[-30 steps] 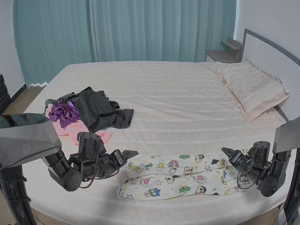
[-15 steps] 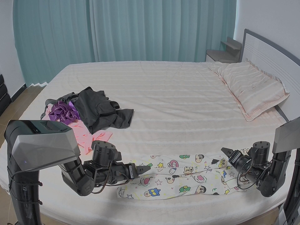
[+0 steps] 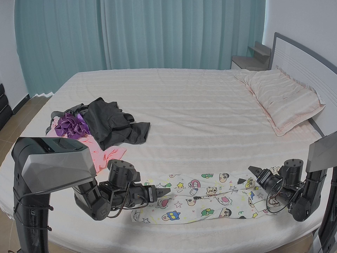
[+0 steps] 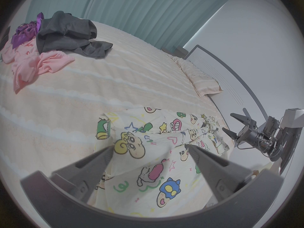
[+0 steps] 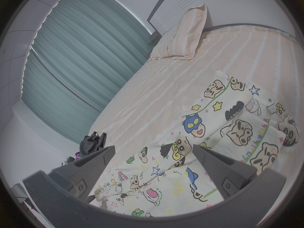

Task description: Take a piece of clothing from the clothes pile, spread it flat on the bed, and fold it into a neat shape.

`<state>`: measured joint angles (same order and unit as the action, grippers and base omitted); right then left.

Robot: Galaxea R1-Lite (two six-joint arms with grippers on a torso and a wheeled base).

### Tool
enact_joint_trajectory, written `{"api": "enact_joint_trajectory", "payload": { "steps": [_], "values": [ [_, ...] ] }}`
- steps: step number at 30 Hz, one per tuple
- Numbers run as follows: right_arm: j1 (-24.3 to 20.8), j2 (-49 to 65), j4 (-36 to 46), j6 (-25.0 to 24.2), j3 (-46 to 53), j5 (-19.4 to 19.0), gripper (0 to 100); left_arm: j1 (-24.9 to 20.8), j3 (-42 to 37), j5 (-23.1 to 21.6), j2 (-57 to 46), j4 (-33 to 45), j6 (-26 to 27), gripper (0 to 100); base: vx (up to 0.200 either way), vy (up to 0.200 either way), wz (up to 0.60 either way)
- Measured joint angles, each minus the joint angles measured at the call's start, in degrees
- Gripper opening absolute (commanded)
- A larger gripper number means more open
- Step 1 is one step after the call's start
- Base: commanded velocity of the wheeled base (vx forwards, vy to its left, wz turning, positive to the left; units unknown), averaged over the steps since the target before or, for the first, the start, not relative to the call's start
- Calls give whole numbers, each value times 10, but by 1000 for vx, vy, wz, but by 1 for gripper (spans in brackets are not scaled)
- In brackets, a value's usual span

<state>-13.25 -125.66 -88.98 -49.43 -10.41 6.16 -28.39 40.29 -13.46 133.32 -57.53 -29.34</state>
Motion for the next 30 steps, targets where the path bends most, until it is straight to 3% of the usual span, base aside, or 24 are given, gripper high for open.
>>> {"api": "enact_joint_trajectory", "payload": {
  "steps": [30],
  "values": [
    [1,-3,0,0,0,0,100,2,-117,28,-65,-2,2,0,0,0,0]
  ]
}}
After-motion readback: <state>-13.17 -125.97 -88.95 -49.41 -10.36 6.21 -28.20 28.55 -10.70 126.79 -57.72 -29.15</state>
